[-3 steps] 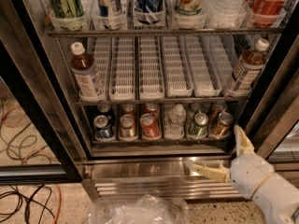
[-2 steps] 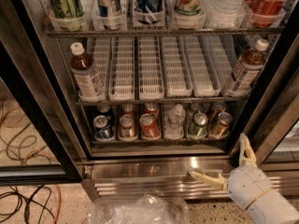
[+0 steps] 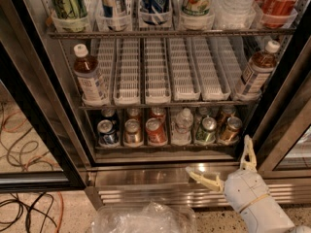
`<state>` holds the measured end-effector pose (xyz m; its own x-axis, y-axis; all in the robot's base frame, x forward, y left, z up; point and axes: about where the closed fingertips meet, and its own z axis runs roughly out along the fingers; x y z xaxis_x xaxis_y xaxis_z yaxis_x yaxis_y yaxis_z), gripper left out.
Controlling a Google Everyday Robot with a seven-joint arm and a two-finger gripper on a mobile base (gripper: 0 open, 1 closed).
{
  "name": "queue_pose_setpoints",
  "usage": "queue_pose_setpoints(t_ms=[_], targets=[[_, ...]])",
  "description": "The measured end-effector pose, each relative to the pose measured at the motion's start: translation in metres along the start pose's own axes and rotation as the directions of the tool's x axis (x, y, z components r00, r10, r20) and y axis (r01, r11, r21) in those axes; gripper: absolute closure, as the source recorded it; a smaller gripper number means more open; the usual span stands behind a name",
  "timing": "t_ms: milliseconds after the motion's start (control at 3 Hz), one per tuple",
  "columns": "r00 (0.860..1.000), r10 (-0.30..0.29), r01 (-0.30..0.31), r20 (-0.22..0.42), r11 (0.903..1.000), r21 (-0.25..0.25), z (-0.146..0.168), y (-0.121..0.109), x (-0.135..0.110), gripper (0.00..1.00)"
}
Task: Pick green can from bottom shelf of fridge
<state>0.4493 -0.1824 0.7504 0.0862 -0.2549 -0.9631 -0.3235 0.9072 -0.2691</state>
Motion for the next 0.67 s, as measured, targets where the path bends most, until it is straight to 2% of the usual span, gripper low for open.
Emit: queue_pose_setpoints(t_ms=[667], targets=[[1.000,-0.012,0.012,-0.009,0.9997,0.019,0.0077,0.0031,0.0084,0.00]])
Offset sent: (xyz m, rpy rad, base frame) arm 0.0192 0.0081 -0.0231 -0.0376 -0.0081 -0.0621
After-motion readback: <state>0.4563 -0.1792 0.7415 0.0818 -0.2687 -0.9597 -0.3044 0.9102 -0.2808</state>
